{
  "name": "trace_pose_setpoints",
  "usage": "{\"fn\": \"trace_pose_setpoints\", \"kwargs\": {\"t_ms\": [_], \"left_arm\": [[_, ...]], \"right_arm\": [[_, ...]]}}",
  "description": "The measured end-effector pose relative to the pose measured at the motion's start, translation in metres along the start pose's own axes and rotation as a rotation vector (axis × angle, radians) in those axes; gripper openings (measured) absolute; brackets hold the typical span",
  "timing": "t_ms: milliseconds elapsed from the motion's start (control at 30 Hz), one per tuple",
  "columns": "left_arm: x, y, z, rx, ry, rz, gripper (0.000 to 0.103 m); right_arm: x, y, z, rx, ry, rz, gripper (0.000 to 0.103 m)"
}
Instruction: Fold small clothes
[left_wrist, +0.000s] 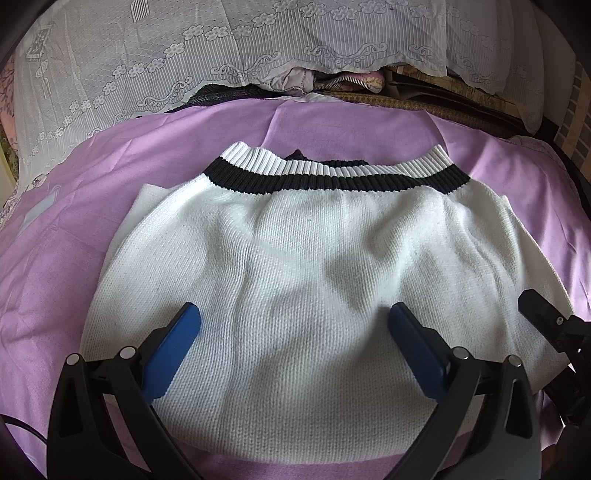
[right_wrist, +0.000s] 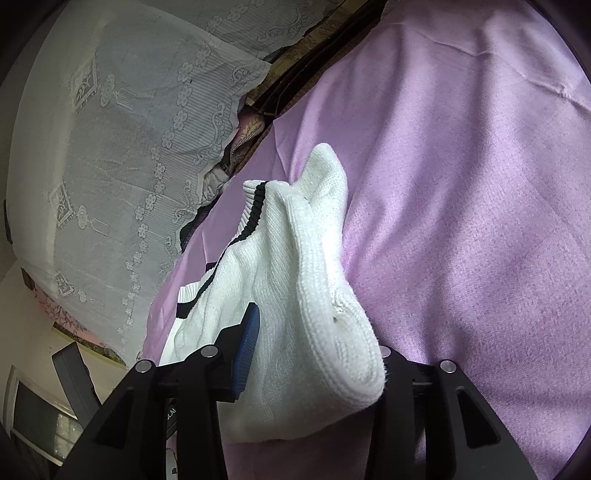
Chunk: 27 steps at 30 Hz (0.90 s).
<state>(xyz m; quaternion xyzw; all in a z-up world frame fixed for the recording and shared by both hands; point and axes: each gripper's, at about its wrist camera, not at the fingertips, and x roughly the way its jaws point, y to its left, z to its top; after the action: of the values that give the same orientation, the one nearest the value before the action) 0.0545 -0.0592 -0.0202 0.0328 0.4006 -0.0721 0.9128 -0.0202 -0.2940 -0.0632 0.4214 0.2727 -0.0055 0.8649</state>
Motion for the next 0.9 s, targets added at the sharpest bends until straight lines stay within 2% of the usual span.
{"fn": "trace_pose_setpoints", "kwargs": {"t_ms": [67, 167, 300, 433, 567, 700, 767, 833, 900], "left_arm": [[0.0, 0.0, 0.0, 0.0, 0.0, 0.0, 0.099], [-0.001, 0.0, 0.002, -0.003, -0.001, -0.002, 0.099], [-0.002, -0.002, 0.015, -0.03, -0.004, -0.046, 0.099], [0.007, -0.014, 0.029, -0.078, 0.031, -0.112, 0.099], [0.016, -0.048, 0.033, 0.008, 0.049, -0.087, 0.099], [0.01, -0.06, 0.033, 0.064, 0.007, -0.055, 0.098], [0.011, -0.053, 0.035, 0.04, 0.029, -0.1, 0.095], [0.007, -0.047, 0.036, 0.019, 0.027, -0.145, 0.084], [-0.003, -0.039, 0.041, 0.007, 0.0, -0.15, 0.083]], "right_arm": [[-0.001, -0.007, 0.0, 0.025, 0.0, -0.008, 0.025], [-0.004, -0.009, 0.0, 0.042, -0.01, 0.006, 0.022], [-0.012, 0.007, -0.004, -0.015, -0.051, -0.01, 0.02], [-0.013, 0.014, -0.006, -0.05, -0.066, -0.031, 0.02], [-0.013, 0.019, -0.006, -0.07, -0.08, -0.042, 0.02], [-0.017, 0.034, -0.009, -0.134, -0.117, -0.067, 0.018], [-0.021, 0.044, -0.01, -0.167, -0.134, -0.064, 0.018], [-0.024, 0.061, -0.013, -0.24, -0.156, -0.087, 0.018], [-0.027, 0.07, -0.013, -0.261, -0.165, -0.066, 0.018]]}}
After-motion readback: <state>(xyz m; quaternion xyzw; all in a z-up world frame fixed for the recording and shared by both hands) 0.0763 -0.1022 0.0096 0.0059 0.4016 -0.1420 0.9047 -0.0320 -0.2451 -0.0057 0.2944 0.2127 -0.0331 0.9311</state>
